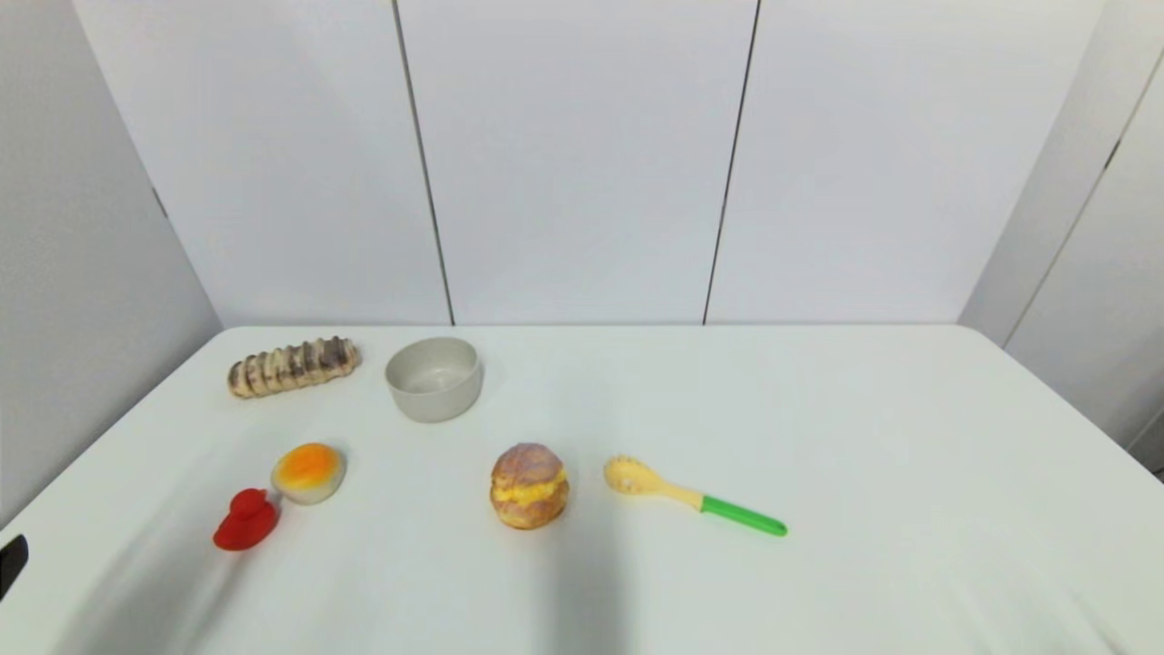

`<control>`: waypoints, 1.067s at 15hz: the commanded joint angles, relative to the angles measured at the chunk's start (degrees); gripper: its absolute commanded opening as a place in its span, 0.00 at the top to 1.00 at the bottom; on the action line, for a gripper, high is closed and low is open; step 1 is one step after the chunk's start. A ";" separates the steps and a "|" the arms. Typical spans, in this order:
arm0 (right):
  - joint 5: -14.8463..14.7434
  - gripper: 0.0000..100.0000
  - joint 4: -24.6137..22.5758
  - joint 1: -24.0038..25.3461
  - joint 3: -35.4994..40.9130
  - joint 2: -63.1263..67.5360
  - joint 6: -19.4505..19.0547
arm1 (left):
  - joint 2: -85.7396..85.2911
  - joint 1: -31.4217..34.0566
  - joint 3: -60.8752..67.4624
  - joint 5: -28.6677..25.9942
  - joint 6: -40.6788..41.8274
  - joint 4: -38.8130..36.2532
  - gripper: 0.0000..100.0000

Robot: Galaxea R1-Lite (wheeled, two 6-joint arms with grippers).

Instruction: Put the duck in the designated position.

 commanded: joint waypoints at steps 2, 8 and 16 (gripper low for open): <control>0.05 0.00 -0.02 0.02 0.00 0.07 -0.02 | -11.91 -1.29 11.95 0.23 -0.59 0.23 0.00; 0.05 0.00 -0.02 0.02 0.00 0.07 -0.02 | -20.96 -1.90 19.16 0.49 -3.14 0.32 0.00; 0.05 0.00 -0.02 0.02 0.00 0.07 -0.02 | -24.92 -1.90 22.58 -2.58 -9.91 -1.35 0.00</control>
